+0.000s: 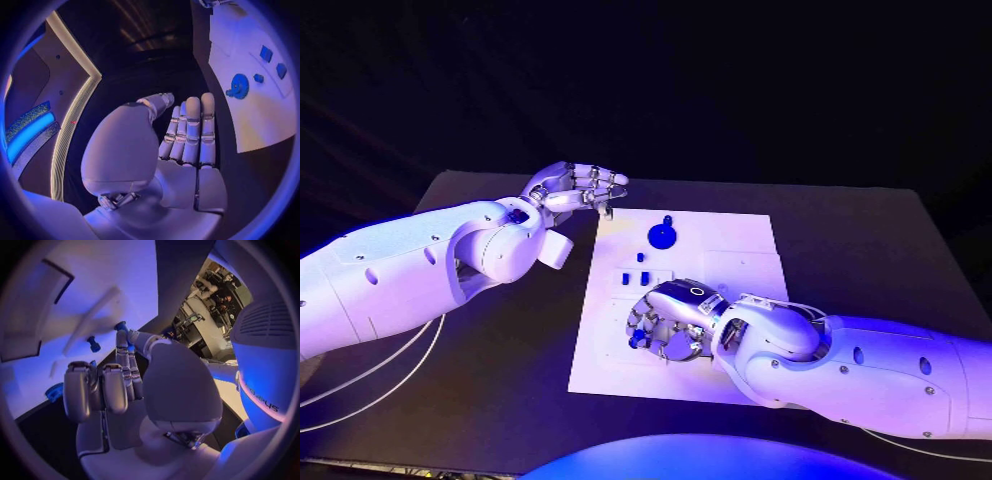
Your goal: Assemble the parts on the task board
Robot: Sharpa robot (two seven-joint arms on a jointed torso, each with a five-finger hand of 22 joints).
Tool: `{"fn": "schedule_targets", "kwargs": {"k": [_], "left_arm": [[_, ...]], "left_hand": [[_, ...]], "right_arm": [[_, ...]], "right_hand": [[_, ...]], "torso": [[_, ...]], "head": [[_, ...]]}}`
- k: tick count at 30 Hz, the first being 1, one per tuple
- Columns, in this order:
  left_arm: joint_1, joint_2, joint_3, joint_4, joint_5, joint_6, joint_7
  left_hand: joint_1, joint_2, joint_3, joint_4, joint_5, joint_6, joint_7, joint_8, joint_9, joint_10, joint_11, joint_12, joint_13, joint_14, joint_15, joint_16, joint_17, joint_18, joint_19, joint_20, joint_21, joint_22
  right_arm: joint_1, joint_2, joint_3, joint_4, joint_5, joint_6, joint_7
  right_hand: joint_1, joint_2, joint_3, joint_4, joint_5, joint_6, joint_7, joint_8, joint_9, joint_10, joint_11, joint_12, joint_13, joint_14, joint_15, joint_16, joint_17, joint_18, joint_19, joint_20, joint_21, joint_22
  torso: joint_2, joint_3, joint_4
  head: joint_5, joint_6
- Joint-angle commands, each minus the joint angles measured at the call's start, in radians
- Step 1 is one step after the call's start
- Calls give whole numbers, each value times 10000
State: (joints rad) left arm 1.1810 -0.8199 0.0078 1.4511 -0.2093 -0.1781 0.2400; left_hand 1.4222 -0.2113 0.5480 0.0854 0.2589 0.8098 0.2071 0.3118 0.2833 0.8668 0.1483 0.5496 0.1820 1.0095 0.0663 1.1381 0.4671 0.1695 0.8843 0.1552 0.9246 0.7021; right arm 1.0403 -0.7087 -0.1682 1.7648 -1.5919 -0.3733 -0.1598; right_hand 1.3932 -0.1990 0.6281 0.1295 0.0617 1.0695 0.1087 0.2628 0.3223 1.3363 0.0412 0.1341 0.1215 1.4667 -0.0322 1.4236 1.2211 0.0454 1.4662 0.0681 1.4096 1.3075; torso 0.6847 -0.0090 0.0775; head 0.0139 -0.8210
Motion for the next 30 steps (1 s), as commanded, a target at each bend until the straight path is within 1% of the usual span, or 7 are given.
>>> {"fn": "schedule_targets", "kwargs": {"k": [1, 8, 12, 13, 17, 24, 30], "left_arm": [[7, 18, 6, 13, -8, 168, 32], [7, 18, 5, 15, -8, 170, 28], [7, 16, 5, 15, -8, 169, 26], [7, 16, 5, 15, -8, 169, 25], [7, 16, 5, 16, -8, 173, 21], [7, 13, 5, 15, -8, 185, 11], [7, 3, 2, 15, -8, 190, 5]], "left_hand": [[10, 76, -24, -34, 4, -64, 95, 26, -13, -75, -19, 50, -10, -9, 18, -40, -10, 151, 31, 50, -37, -15], [4, 75, -33, -37, 3, -76, 96, 31, -16, -90, -18, 61, -18, -8, 18, -42, -19, 151, 31, 50, -42, -18], [4, 75, -33, -37, 3, -76, 96, 31, -16, -90, -18, 61, -18, -8, 18, -42, -19, 151, 31, 50, -42, -18], [4, 75, -33, -37, 3, -76, 96, 31, -16, -90, -18, 61, -18, -8, 18, -42, -19, 151, 31, 50, -42, -18], [4, 75, -33, -37, 3, -76, 96, 31, -16, -90, -18, 61, -18, -8, 18, -42, -19, 151, 31, 50, -42, -18], [4, 75, -33, -37, 3, -76, 96, 31, -16, -90, -18, 61, -18, -8, 18, -42, -19, 151, 31, 50, -42, -18], [4, 75, -33, -37, 3, -76, 96, 31, -16, -90, -18, 61, -18, -8, 18, -42, -19, 151, 31, 50, -42, -18]], "right_arm": [[-13, 39, -4, -21, -295, 596, -304], [-13, 132, -5, -65, -398, 969, -426], [-13, 164, -8, -92, -405, 969, -416], [-13, 167, -9, -98, -405, 943, -419], [-13, 162, -12, -120, -424, 681, -464], [-13, 66, -14, -43, -474, 105, -512], [1, -220, -2, 263, -404, -585, -353]], "right_hand": [[-196, 6, 3, -65, -30, 36, 29, 0, 708, -48, -19, -70, 16, 377, -52, -48, -34, -127, 653, -61, -61, 2074], [-333, -94, -4, -113, -43, -28, 54, -41, 702, -90, 3, -133, 33, 368, -34, -67, -68, -123, 645, -47, -89, 2068], [-552, -273, -95, -149, 191, -98, 90, -101, 685, -112, 30, -196, 64, 366, -8, -70, -70, -119, 638, -26, -112, 2066], [-663, -382, -151, -151, 237, -173, 125, -157, 662, -154, 60, -238, 72, 367, 12, -67, -61, -120, 636, -13, -116, 2066], [-975, -693, -386, -117, 445, -709, 192, -516, 516, -268, 127, -299, 135, 369, 71, -54, -38, -109, 623, 39, -180, 2051], [-1021, -817, -574, -181, 475, -1259, 188, -875, 379, -322, 58, -284, 257, 377, 23, -27, 18, -106, 629, 29, -179, 2058], [-1041, -868, -868, -224, 508, -1679, 147, -1137, 274, -328, -2, -228, 392, 393, -25, 6, 92, -120, 652, -14, -112, 2086]], "torso": [[-2, -5, 6], [-2, -5, 9], [-4, -8, 0], [-2, -8, -3], [-3, 0, -2], [-1, 10, -6], [-7, 8, -16]], "head": [[-10, -11], [-10, -27], [-8, -24], [-10, -21], [-18, -6], [-39, 19], [-82, 70]]}}
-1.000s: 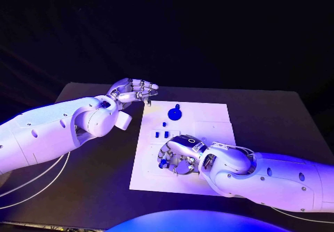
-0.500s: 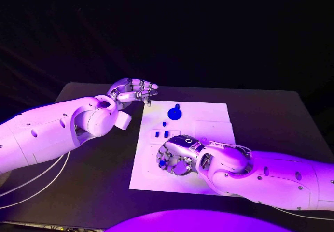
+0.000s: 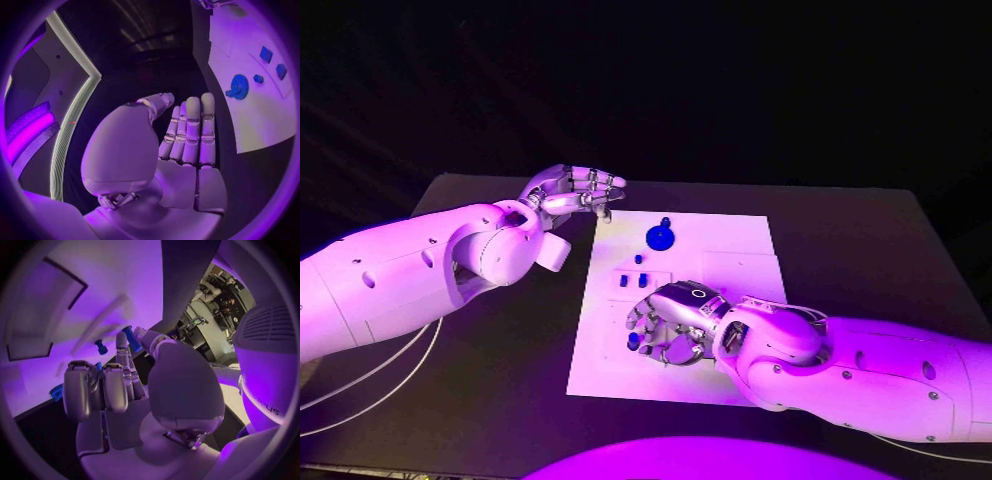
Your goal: Assemble the parts on the task board
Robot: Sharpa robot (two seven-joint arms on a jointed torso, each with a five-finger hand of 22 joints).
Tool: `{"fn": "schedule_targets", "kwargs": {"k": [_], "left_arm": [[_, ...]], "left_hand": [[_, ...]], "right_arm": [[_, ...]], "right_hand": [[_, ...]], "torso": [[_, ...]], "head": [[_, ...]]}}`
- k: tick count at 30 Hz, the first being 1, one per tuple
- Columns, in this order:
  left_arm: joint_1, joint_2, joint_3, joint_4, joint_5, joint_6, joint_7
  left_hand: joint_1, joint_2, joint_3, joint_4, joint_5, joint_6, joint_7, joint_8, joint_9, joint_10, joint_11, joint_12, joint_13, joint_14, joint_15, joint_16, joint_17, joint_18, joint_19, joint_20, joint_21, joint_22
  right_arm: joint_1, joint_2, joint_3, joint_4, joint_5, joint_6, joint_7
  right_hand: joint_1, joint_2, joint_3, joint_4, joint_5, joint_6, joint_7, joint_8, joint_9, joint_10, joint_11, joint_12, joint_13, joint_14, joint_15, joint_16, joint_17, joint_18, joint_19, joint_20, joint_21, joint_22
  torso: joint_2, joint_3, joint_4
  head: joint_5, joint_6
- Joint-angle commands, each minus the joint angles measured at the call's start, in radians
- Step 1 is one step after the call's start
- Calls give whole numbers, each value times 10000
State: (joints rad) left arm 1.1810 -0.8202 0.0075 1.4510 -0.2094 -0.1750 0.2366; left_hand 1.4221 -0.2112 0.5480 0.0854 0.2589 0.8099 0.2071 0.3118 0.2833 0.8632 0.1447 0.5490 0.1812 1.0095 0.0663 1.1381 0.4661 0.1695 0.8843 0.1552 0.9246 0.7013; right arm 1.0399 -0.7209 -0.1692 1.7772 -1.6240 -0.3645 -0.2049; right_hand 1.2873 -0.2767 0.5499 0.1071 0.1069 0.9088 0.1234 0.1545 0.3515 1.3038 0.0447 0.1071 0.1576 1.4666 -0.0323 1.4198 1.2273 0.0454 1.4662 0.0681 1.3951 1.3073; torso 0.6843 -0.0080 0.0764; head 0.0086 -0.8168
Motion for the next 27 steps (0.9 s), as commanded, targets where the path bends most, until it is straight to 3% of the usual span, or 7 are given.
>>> {"fn": "schedule_targets", "kwargs": {"k": [1, 8, 12, 15, 19, 20, 27], "left_arm": [[7, 4, 4, 16, -8, 160, 37], [3, 6, -14, -4, -8, 192, 43], [-3, -1, -48, -12, -6, 206, 52], [-11, -29, -71, 15, -4, 201, 66], [-23, -101, -99, 95, 3, 157, 73], [-26, -132, -108, 124, 6, 146, 71], [-58, -219, -157, 196, 33, 114, 75]], "left_hand": [[4, 75, -33, -37, 3, -76, 96, 31, -16, -54, 18, 67, -10, -8, 18, -42, -9, 151, 31, 50, -42, -10], [4, 75, -33, -37, 3, -76, 96, 31, -16, -54, 18, 67, -10, -8, 18, -42, -9, 151, 31, 50, -42, -10], [-1, 74, -42, -41, 3, -87, 99, 36, -19, -68, 20, 78, -18, -10, 19, -43, -18, 151, 31, 51, -46, -12], [-1, 74, -42, -41, 3, -87, 99, 36, -19, -68, 20, 78, -18, -10, 19, -43, -18, 151, 31, 51, -46, -12], [-16, 67, -53, -35, 0, -92, 101, 37, -21, -75, 23, 82, -21, -12, 23, -44, -22, 149, 29, 53, -50, -14], [-28, 72, -56, -26, 1, -93, 103, 39, -21, -77, 25, 85, -23, -12, 24, -45, -24, 148, 28, 55, -53, -16], [-39, 81, -57, -16, 3, -93, 104, 41, -21, -78, 26, 88, -25, -12, 27, -45, -26, 148, 28, 56, -56, -18]], "right_arm": [[22, -166, 15, 214, -36, -796, 142], [291, -801, 104, 722, 621, -1547, 435], [666, -1458, 135, 877, 2107, -1653, 559], [979, -2052, 142, 953, 3540, -1303, 443], [1305, -2947, 133, 1067, 5052, -443, -72], [1360, -3225, 119, 1114, 5303, -200, -267], [1455, -4445, -11, 1377, 5377, 576, -1314]], "right_hand": [[13, -96, -155, -3, 71, -119, -14, -83, -31, 1, -44, 56, 55, 401, -31, 59, 61, -123, 657, -21, 50, 2095], [490, 306, -2211, 337, 351, -816, -216, -547, -241, -87, -157, 182, 439, 437, -127, 133, 231, -143, 694, -110, 137, 2144], [895, 475, -2537, 506, 412, -628, -87, -473, -229, 73, -160, 324, 614, 451, -134, 158, 285, -157, 713, -126, 202, 2172], [1036, 467, -2478, 648, 466, 377, 178, 122, -34, 326, 88, 650, 887, 488, 68, 244, 451, -194, 748, -7, 353, 2226], [442, 259, -2929, 1126, 797, 794, -78, 693, 203, 1040, -163, 2065, 2055, 479, -105, 256, 411, -189, 756, -70, 388, 2252], [176, 368, -3403, 1522, 959, 778, -376, 1213, 583, 1990, -328, 10623, 10204, 680, -142, 690, 1291, -307, 896, -304, 1024, 2441], [-304, 1093, -4735, 1851, 1268, 345, -255, 2289, 1511, 2221, -259, 13918, 13473, 866, -177, 1196, 2500, -454, 1046, -174, 1757, 2635]], "torso": [[-6, -1, -12], [-22, -3, -3], [-43, -5, 2], [-61, -29, -10], [-105, -54, -45], [-109, -54, -54], [-185, -55, -124]], "head": [[-47, 46], [-173, 125], [-319, 185], [-526, 219], [-694, 230], [-748, 224], [-935, 203]]}}
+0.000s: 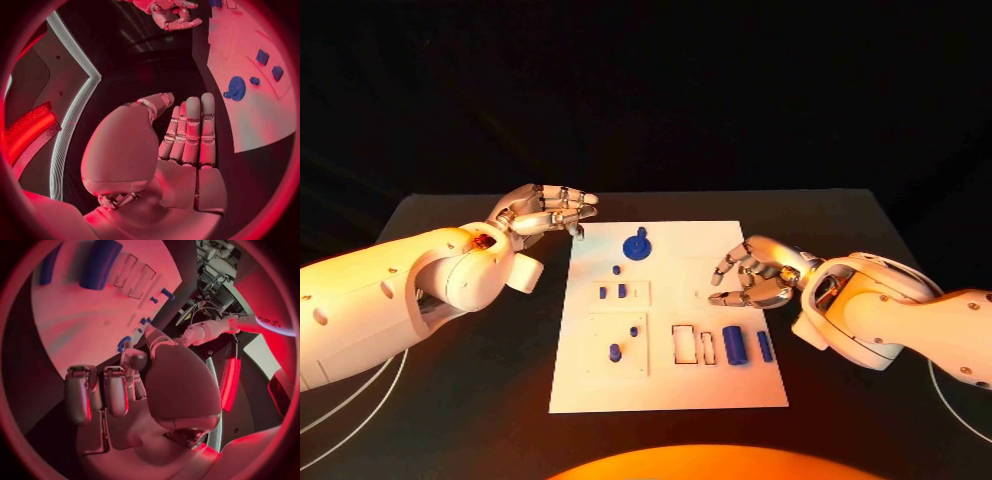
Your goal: Assemble the parts on the task board
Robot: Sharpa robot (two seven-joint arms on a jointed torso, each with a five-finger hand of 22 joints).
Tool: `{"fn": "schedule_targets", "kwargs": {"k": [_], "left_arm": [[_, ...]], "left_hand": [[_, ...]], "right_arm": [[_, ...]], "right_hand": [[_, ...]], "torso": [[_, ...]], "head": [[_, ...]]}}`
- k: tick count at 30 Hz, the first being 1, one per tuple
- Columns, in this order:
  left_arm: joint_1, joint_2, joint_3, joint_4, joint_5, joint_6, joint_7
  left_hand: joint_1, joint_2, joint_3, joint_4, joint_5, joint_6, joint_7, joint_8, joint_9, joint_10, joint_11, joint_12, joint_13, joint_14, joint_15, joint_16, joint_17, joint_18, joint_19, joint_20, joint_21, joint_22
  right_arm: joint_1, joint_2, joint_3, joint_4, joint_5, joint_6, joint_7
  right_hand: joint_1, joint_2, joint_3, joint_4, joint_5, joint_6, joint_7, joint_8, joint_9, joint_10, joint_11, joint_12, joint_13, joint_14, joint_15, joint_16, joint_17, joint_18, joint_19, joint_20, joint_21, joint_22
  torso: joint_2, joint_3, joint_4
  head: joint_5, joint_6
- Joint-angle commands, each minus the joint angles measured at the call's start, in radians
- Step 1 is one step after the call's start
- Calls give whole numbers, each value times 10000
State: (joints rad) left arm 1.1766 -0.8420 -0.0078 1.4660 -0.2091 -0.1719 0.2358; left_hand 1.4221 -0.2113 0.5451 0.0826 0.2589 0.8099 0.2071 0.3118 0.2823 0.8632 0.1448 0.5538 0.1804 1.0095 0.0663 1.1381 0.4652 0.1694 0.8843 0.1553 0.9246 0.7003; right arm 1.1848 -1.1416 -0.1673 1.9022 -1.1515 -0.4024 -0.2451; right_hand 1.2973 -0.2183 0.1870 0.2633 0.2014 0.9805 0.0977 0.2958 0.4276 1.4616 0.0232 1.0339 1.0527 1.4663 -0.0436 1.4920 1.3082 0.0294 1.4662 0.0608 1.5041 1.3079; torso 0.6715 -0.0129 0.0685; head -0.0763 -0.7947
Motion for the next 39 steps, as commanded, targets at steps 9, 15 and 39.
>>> {"fn": "schedule_targets", "kwargs": {"k": [9, 15, 39], "left_arm": [[-53, 15, -56, 82, 55, 96, 103], [-63, 27, -69, 112, 62, 105, 111], [-65, -57, -75, 82, 65, 107, 66]], "left_hand": [[-39, 82, -28, 12, 3, -93, 104, 42, -11, -78, 26, 41, -16, -12, 27, -44, -16, 148, 28, 56, -57, -8], [-39, 82, -28, 12, 3, -93, 104, 42, -11, -78, 26, 41, -16, -12, 27, -44, -16, 148, 28, 56, -57, -8], [-54, 93, -33, 22, 10, -102, 104, 50, -14, -91, 26, 57, -26, -13, 29, -43, -26, 150, 27, 60, -70, -17]], "right_arm": [[-125, -987, -245, 480, -301, 1281, -2155], [-361, -963, -289, 552, -579, 1088, -2549], [-929, 16, -304, 200, -1205, 1348, -2891]], "right_hand": [[-902, 804, -2424, 313, 23, -550, -15, 1098, 996, 814, -50, 4947, 4816, 920, -70, 581, 1981, -294, 1046, -94, 667, 2629], [-1028, 832, -2766, 321, -34, -556, -18, 1129, 1032, 793, -50, 4914, 4795, 918, -68, 578, 1973, -294, 1046, -89, 667, 2629], [-1537, 886, -3214, 328, -11, -335, -103, 1314, 1152, 750, -116, 4831, 4742, 908, -114, 564, 1934, -294, 1046, -114, 667, 2629]], "torso": [[-177, -26, -118], [-190, -37, -134], [-173, -37, -107]], "head": [[-212, -96], [-203, -125], [-112, -287]]}}
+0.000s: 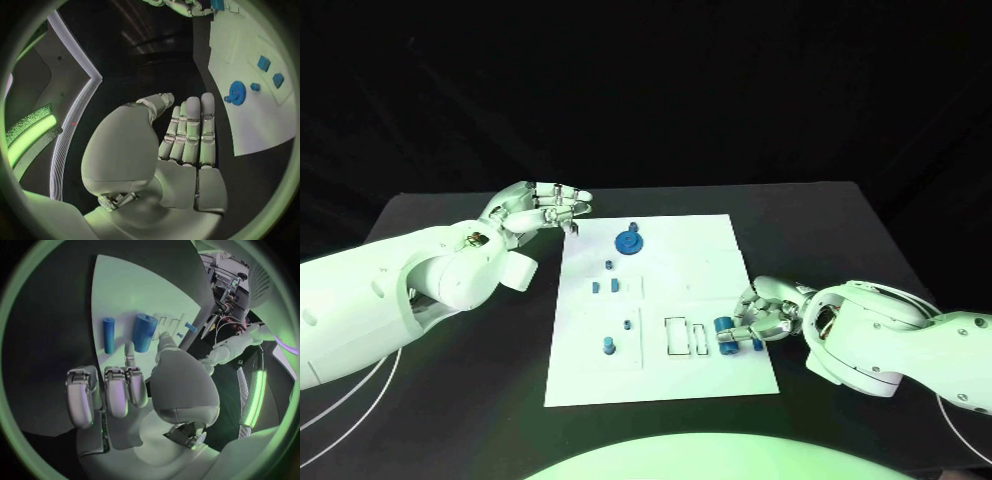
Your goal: Assemble the parts on the task board
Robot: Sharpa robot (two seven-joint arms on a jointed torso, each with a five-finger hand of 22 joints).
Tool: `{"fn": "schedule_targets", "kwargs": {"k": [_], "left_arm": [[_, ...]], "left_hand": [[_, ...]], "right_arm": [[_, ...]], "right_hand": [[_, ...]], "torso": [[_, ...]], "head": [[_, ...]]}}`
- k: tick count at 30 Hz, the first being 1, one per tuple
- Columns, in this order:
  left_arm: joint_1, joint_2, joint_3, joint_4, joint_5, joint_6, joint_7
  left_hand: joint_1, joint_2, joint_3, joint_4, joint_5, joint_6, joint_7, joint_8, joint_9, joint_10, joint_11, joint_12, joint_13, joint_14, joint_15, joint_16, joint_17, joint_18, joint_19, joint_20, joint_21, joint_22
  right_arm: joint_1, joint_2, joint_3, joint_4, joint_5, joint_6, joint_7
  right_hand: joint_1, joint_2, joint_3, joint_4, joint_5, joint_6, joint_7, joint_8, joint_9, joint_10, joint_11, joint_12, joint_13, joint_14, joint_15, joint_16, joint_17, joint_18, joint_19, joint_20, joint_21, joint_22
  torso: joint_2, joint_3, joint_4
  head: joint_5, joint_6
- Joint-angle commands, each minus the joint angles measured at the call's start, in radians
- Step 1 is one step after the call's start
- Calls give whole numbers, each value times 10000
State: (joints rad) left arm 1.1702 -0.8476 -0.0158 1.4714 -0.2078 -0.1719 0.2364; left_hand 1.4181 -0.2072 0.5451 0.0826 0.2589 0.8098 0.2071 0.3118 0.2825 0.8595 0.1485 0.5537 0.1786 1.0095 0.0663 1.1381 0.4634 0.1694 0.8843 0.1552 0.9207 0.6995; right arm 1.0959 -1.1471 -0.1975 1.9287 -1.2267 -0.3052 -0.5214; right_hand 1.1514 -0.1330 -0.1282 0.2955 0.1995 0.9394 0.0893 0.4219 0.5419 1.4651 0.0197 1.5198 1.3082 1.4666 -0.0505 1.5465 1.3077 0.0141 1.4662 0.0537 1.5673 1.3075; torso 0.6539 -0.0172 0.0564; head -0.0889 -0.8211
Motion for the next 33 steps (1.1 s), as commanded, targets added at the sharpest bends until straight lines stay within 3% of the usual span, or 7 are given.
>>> {"fn": "schedule_targets", "kwargs": {"k": [1, 9, 14, 17, 20, 25, 33], "left_arm": [[-2, -5, 6, 29, 52, 107, 58], [-1, -25, 5, 39, 52, 118, 42], [-1, -30, 5, 47, 52, 134, 34], [-1, -36, 5, 50, 52, 132, 33], [-1, -42, 5, 52, 52, 135, 29], [-1, -44, 5, 54, 52, 159, 29], [-1, -41, 5, 39, 52, 171, 19]], "left_hand": [[-13, 53, -33, 21, 10, -101, 105, 50, -15, -54, -12, 57, -8, -13, 29, -43, -8, 150, 27, 60, -30, -8], [-18, 50, -37, 22, 10, -106, 105, 52, -17, -60, -11, 61, -11, -14, 29, -43, -11, 150, 28, 61, -34, -11], [-18, 50, -37, 22, 10, -106, 105, 52, -17, -60, -11, 61, -11, -14, 29, -43, -11, 150, 28, 61, -34, -11], [-18, 50, -37, 22, 10, -106, 105, 52, -17, -60, -11, 61, -11, -14, 29, -43, -11, 150, 28, 61, -34, -11], [-18, 50, -37, 22, 10, -106, 105, 52, -17, -60, -11, 61, -11, -14, 29, -43, -11, 150, 28, 61, -34, -11], [-23, 49, -40, 23, 10, -113, 106, 54, -19, -70, -10, 66, -16, -17, 30, -43, -16, 150, 27, 62, -40, -15], [-20, 47, -40, 20, 10, -115, 105, 54, -19, -73, -10, 67, -17, -19, 30, -44, -17, 150, 27, 62, -42, -16]], "right_arm": [[-53, 109, -1, -95, -508, 414, -136], [-129, 372, -1, -297, -856, 613, -182], [-193, 527, -1, -418, -967, 565, -214], [-225, 567, -1, -452, -990, 448, -227], [-247, 574, -1, -460, -907, 79, -232], [-261, 549, 0, -406, -296, -568, -200], [-146, 403, 8, -69, 1024, -1094, -4]], "right_hand": [[-76, 42, -61, 6, 5, 95, -26, 66, 18, 714, -87, -30, 2186, 907, -49, 22, 1948, -141, 1046, -44, 35, 2633], [-31, 96, -41, -2, -9, 159, -53, 115, 49, 702, -111, -52, 2171, 905, -69, 19, 1944, -141, 1046, -57, 35, 2633], [279, 375, 62, -31, 174, 215, -108, 185, 123, 713, -165, -52, 2181, 904, -122, 15, 1941, -141, 1046, -107, 35, 2633], [591, 506, 114, -54, 534, 225, -130, 200, 156, 721, -189, -50, 2188, 904, -144, 14, 1942, -141, 1046, -133, 35, 2633], [1123, 804, 333, -118, 767, 276, -171, 199, 170, 746, -228, -23, 2216, 906, -178, 15, 1949, -141, 1046, -161, 35, 2633], [1859, 1126, 1012, -81, 780, 437, -273, 123, 107, 762, -321, -19, 2231, 907, -257, 14, 1956, -141, 1046, -231, 35, 2633], [2001, 1112, 1473, -55, 880, 591, -333, 95, 74, 793, -377, 22, 2270, 921, -304, 36, 2025, -141, 1046, -276, 35, 2633]], "torso": [[3, 3, 17], [-12, -10, 5], [-14, -5, 3], [-14, -6, 3], [-13, -5, -3], [-14, -1, -2], [-14, -1, -11]], "head": [[16, -30], [35, -48], [49, -33], [49, -33], [68, -17], [81, 10], [92, 24]]}}
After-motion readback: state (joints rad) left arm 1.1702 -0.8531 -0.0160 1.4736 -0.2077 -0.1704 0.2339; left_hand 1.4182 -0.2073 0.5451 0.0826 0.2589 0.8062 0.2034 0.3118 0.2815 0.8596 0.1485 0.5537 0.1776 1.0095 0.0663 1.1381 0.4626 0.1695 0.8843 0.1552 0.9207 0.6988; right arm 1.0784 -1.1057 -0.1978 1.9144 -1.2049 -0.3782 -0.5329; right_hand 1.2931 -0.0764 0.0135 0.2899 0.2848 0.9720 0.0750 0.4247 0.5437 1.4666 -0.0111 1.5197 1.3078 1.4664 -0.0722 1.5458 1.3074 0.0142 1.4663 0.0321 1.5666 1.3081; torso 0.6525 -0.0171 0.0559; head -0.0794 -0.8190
